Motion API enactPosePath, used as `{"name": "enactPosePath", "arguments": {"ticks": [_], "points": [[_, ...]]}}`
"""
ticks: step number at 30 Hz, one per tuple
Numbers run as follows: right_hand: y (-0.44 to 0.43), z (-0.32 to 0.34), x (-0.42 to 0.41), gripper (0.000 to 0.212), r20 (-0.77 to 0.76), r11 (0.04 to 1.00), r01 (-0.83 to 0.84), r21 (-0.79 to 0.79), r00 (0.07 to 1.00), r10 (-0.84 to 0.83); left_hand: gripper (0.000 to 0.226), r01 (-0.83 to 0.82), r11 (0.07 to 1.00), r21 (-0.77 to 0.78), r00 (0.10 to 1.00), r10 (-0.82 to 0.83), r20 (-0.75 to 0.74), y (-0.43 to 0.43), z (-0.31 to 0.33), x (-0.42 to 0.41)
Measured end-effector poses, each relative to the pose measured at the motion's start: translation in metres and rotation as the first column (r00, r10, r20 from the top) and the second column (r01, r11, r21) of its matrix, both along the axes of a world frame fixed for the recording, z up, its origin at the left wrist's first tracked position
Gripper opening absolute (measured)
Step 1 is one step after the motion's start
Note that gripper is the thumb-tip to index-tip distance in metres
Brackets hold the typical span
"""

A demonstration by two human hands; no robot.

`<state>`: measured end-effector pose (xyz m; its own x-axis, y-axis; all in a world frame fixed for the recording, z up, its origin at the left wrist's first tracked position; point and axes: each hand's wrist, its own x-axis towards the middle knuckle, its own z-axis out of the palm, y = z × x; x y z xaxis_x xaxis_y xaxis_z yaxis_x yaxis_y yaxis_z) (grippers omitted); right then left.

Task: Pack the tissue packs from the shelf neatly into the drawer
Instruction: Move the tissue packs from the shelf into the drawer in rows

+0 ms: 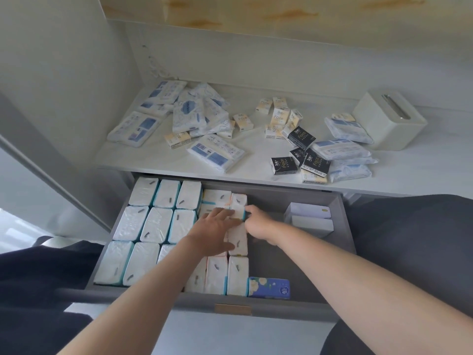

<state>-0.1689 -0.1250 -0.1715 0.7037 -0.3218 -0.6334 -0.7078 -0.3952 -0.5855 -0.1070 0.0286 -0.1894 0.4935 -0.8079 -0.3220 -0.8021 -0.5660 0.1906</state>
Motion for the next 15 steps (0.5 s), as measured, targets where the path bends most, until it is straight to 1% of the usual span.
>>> {"name": "enactPosePath", "arguments": {"ticks": [2,3,4,5,6,7,8,9,10,12,13,14,15], "points": [[0.0,0.002,0.001,0.059,-0.033,0.998,0.015,0.068,0.999,-0.013,0.07,-0.006,1.0,-0.026,1.0,0.006,-0.014,-0.001,0.003,0.003],[-0.001,0.003,0.001,0.058,-0.049,0.997,0.013,0.082,0.999,-0.009,0.067,-0.01,0.999,-0.041,1.0,0.009,-0.022,-0.001,0.005,0.005],[-0.003,0.006,0.001,0.056,-0.061,0.998,-0.015,0.057,0.998,0.018,0.064,-0.018,0.998,-0.052,0.999,0.016,-0.04,-0.002,0.005,0.006],[-0.005,0.01,0.002,0.054,-0.064,0.997,-0.076,-0.032,0.995,0.074,0.06,-0.033,0.997,-0.064,0.997,0.028,-0.069,-0.003,0.007,0.007],[-0.007,0.014,0.005,0.051,-0.05,0.976,-0.14,-0.166,0.99,0.133,0.056,-0.061,0.995,-0.079,0.993,0.052,-0.108,-0.005,0.009,0.009],[-0.009,0.019,0.009,0.047,-0.01,0.935,-0.169,-0.312,0.984,0.175,0.053,-0.096,0.99,-0.103,0.986,0.08,-0.149,-0.006,0.012,0.012],[-0.01,0.025,0.015,0.044,0.059,0.894,-0.151,-0.421,0.979,0.193,0.05,-0.133,0.982,-0.134,0.978,0.108,-0.179,-0.007,0.016,0.016],[-0.01,0.032,0.021,0.039,0.143,0.868,-0.107,-0.484,0.969,0.199,0.047,-0.162,0.971,-0.178,0.974,0.128,-0.185,-0.009,0.021,0.021],[-0.01,0.039,0.027,0.034,0.24,0.852,-0.057,-0.52,0.948,0.21,0.042,-0.19,0.954,-0.232,0.973,0.151,-0.176,-0.01,0.029,0.028],[-0.01,0.055,0.042,0.025,0.404,0.82,0.005,-0.572,0.872,0.276,0.032,-0.268,0.888,-0.373,0.962,0.223,-0.16,-0.011,0.045,0.042],[-0.01,0.062,0.05,0.025,0.447,0.802,0.0,-0.598,0.83,0.333,0.03,-0.307,0.84,-0.447,0.951,0.264,-0.159,-0.01,0.054,0.049],[-0.011,0.067,0.059,0.029,0.46,0.783,-0.031,-0.621,0.794,0.397,0.029,-0.345,0.79,-0.507,0.938,0.305,-0.164,-0.009,0.061,0.056],[-0.013,0.072,0.068,0.039,0.431,0.761,-0.093,-0.642,0.777,0.459,0.03,-0.379,0.744,-0.551,0.924,0.342,-0.174,-0.008,0.067,0.063]]}}
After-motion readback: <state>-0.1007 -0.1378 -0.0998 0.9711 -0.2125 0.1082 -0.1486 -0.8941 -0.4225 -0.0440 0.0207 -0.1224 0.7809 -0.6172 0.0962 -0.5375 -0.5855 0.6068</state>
